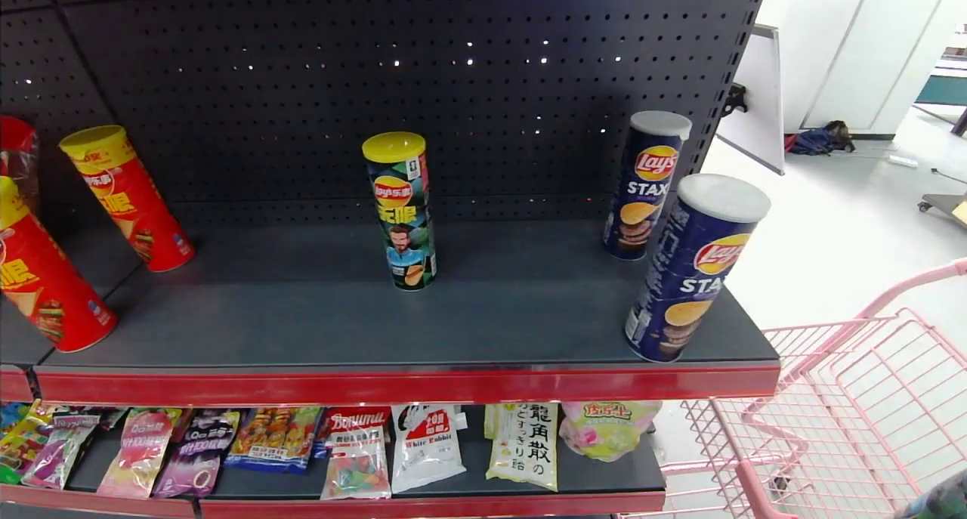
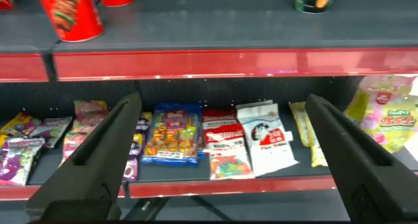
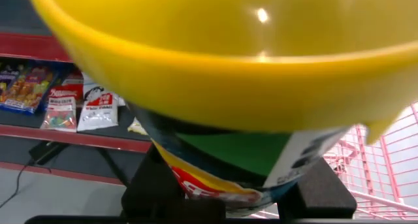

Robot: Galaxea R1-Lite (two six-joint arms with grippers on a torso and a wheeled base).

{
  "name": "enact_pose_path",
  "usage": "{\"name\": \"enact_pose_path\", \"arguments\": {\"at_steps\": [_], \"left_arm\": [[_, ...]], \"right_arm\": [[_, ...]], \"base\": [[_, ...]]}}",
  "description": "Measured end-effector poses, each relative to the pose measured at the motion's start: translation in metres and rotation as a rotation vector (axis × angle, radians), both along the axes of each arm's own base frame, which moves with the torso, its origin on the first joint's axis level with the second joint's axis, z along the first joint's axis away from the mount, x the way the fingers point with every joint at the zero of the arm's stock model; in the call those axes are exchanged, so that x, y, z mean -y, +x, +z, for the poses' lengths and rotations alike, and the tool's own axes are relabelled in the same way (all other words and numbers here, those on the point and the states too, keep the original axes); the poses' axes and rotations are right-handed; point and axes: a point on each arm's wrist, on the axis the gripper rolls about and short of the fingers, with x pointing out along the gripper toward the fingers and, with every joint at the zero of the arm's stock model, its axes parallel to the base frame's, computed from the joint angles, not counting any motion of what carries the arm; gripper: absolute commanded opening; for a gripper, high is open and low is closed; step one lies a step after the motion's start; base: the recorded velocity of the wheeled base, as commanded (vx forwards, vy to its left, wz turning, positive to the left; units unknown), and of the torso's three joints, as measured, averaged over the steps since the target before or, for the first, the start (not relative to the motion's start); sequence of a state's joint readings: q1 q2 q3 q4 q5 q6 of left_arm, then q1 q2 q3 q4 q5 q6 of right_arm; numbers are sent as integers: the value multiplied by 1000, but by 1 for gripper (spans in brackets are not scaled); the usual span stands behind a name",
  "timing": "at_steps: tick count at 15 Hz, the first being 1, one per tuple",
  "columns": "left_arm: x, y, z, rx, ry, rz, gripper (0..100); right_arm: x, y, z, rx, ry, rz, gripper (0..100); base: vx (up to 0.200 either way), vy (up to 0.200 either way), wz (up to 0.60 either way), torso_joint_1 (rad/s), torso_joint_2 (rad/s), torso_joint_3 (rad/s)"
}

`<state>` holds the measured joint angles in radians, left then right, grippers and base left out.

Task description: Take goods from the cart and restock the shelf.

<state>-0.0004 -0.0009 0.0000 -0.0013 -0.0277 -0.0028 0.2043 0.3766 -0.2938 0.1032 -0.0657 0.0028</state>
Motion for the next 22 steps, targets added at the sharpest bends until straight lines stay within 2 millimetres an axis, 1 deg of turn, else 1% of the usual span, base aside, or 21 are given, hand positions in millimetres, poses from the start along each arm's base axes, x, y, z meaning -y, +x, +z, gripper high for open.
{"name": "enact_pose_path", "arguments": {"at_steps": [5,8,13,19,22], "left_arm": [[0,0,0,0,0,0,100],[0,0,0,0,0,0,100],[0,0,0,1,8,0,100],[0,0,0,1,4,1,100],[0,0,0,-2,12,-3,100]], "right_arm": [[1,-7,-14,7,3,24,0],[1,-9,-19,15,4,27,0],[2,-14,-31,27,1,50,0],[3,-20,-44,58,-6,58,0],[2,-22,-53,77,-12,111,0]], "base": [[0,200,0,0,-1,1],[0,0,0,0,0,0],[200,0,0,-3,3,2],[0,0,0,0,0,0],[0,0,0,0,0,0]]}}
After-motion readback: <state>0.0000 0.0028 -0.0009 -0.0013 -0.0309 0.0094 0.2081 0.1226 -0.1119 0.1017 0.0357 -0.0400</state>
